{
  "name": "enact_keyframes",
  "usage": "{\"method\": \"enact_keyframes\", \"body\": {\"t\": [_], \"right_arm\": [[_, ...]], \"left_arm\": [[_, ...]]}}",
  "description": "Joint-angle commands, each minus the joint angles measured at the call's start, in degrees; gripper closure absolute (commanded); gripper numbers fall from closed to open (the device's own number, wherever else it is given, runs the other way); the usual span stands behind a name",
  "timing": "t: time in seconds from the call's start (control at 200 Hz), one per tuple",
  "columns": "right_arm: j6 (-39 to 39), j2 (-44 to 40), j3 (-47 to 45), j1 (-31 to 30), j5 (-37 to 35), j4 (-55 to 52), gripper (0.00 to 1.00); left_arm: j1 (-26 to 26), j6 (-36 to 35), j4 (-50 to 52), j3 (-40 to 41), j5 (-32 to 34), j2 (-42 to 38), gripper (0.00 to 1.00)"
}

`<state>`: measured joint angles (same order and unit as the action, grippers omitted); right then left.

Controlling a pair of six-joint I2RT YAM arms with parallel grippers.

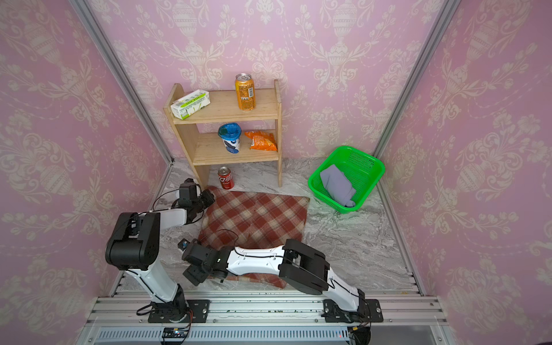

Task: Roll up the skirts
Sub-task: Fold the skirt at the center of the board.

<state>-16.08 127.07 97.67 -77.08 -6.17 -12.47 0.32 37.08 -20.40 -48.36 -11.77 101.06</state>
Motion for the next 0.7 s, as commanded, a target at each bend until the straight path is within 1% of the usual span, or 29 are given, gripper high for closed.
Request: {"method": "enact_keyframes", "body": {"t": [0.0, 0.235, 0.32, 0.5, 0.54, 0.55, 0.565, 0.6, 0.61, 0.655, 0.685, 0.695], "right_arm": [[2.7, 2.1, 2.0, -2.5, -4.6, -2.6, 0.14], [3.0, 3.8, -0.2, -2.5, -8.4, -0.8, 0.14], [3.4, 4.5, -0.5, -2.5, -9.6, -0.3, 0.16], [3.8, 6.6, -0.3, -2.2, -11.8, -0.9, 0.32], [3.8, 7.0, -0.2, -2.0, -12.2, -1.2, 0.39], [3.8, 7.1, -0.1, -1.9, -12.3, -1.3, 0.43], [3.8, 7.3, 0.0, -1.9, -12.6, -1.5, 0.47], [3.6, 7.6, 0.2, -1.6, -13.2, -2.0, 0.62], [3.6, 7.6, 0.3, -1.5, -13.4, -2.0, 0.68], [3.3, 7.5, 0.2, -0.9, -13.5, -2.1, 0.85], [3.0, 7.1, -0.3, -0.7, -13.6, -1.9, 0.98], [2.9, 6.9, -0.5, -0.6, -13.6, -1.7, 1.00]], "left_arm": [[0.8, 0.9, 2.2, -0.2, -2.1, -1.9, 1.00], [1.0, 1.7, 1.7, 0.0, -3.0, -1.7, 1.00], [1.0, 2.2, 1.2, 0.1, -3.2, -1.3, 1.00], [1.0, 2.3, 1.1, 0.2, -3.3, -1.1, 1.00], [1.1, 2.2, 0.9, 0.2, -3.3, -1.0, 1.00], [1.1, 2.2, 0.9, 0.2, -3.3, -1.1, 1.00], [1.1, 2.2, 0.9, 0.2, -3.3, -1.0, 1.00], [1.1, 2.2, 0.8, 0.2, -3.3, -0.8, 1.00], [1.1, 2.3, 0.7, 0.2, -3.3, -0.7, 1.00], [1.2, 2.5, 0.5, 0.1, -3.3, -0.5, 1.00], [1.3, 2.6, 0.4, 0.1, -3.3, -0.5, 1.00], [1.3, 2.6, 0.4, 0.1, -3.3, -0.6, 1.00]]}}
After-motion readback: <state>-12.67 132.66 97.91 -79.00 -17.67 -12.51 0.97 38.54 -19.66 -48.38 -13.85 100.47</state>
